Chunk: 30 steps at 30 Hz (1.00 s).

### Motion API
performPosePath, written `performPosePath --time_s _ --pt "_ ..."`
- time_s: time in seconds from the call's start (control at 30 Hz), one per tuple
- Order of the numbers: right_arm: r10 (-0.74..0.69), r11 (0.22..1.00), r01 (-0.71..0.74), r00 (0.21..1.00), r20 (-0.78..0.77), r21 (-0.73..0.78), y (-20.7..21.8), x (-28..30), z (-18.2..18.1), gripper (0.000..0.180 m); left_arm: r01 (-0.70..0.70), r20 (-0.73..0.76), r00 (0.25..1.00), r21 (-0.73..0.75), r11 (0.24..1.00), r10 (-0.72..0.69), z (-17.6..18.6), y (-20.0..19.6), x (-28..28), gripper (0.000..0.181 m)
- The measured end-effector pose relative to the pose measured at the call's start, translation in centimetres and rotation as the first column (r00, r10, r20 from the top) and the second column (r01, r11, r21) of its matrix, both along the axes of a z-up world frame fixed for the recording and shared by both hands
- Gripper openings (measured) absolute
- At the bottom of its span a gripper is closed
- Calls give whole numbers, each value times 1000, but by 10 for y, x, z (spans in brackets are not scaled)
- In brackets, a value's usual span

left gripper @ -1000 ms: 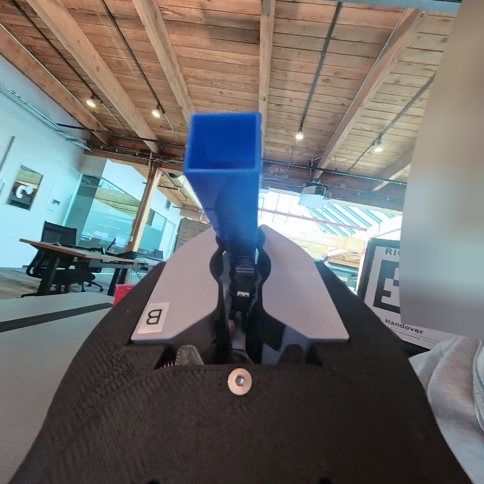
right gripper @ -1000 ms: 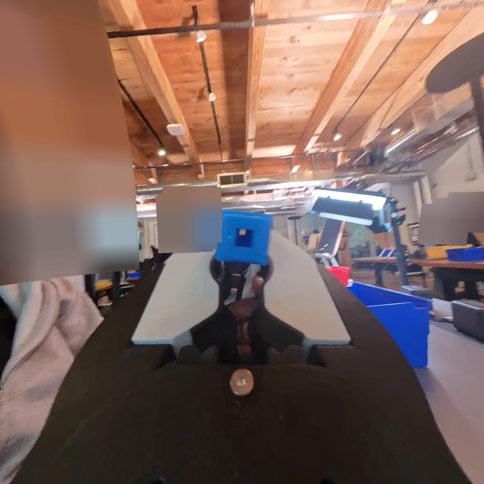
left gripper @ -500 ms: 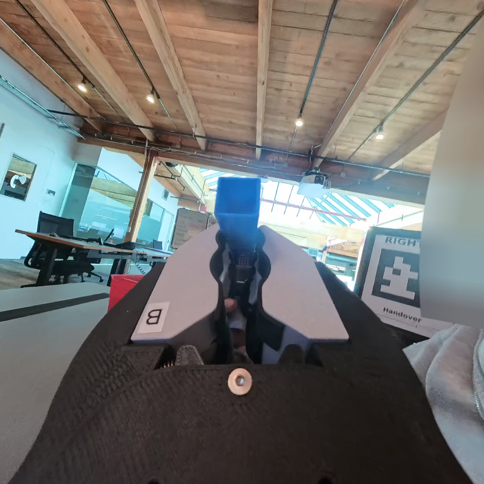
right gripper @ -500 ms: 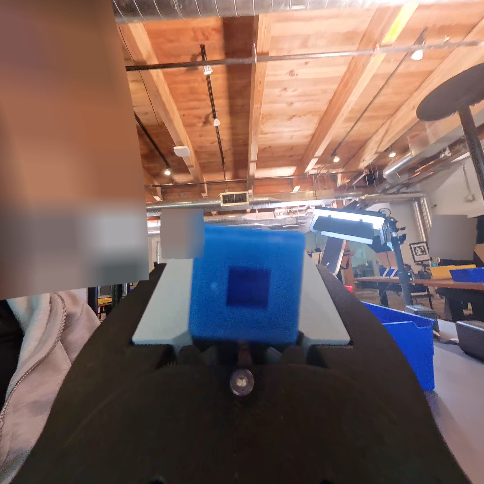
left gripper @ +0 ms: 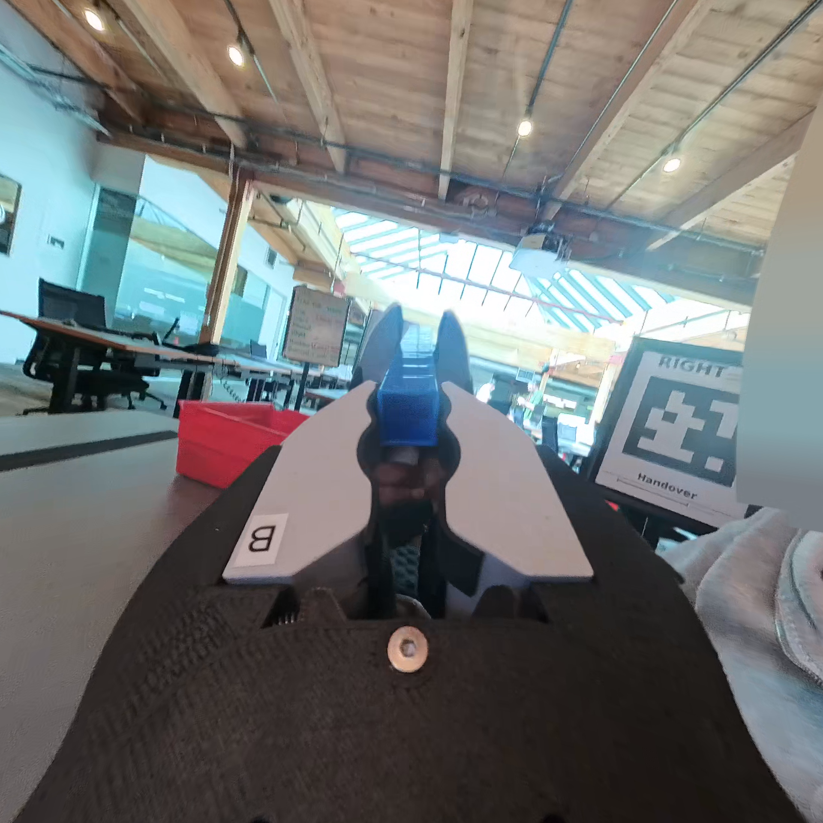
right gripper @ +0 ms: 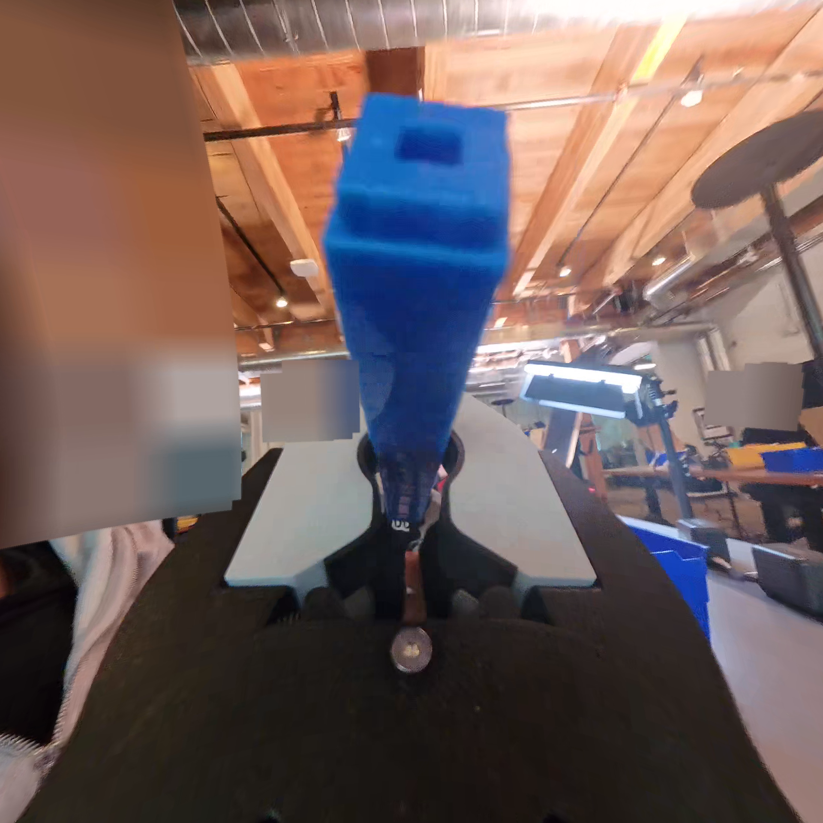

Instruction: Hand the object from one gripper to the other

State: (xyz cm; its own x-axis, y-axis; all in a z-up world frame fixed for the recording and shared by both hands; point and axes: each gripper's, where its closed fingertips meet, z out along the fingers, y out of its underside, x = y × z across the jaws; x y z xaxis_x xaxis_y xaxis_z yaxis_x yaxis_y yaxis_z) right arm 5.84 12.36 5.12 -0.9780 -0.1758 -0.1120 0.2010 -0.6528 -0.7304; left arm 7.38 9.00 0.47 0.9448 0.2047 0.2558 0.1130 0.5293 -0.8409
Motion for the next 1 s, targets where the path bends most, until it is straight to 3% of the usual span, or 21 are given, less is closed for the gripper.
performPosePath --time_s 0.03,0.2,0.3,0.37,0.53,0.63,0.73,0.8,0.87,1.0 --pt "20 1000 -20 1000 -7 17 2 2 1 24 7 5 1000 -39 999 -7 -4 4 0 23" --pt "43 971 -26 997 -69 236 -2 4 -10 24 130 41 991 -241 962 -124 -18 11 8 30" --pt "80 950 -57 995 -63 307 -6 7 -16 24 90 15 996 -445 891 -93 -45 15 7 31" --pt "103 940 -77 993 -63 333 -9 10 -19 24 83 8 996 -512 855 -92 -57 21 7 23" --pt "49 963 -29 996 -70 268 -10 9 -12 30 155 75 988 -405 901 -136 -54 28 9 22" --pt "-11 923 66 989 -146 378 -31 14 -27 27 185 101 982 -314 931 -160 -47 33 11 22" --pt "46 911 18 988 -145 411 -34 23 -28 25 143 49 990 -381 913 -135 -51 34 12 22" --pt "80 881 -9 988 -131 474 -34 22 -38 25 115 26 993 -444 889 -115 -55 33 11 37" --pt "137 824 -55 985 -104 564 -39 26 -53 25 115 9 992 -507 854 -129 -65 36 14 23" --pt "187 793 -87 977 -104 603 -54 38 -63 26 170 51 984 -506 846 -168 -77 48 19 22"
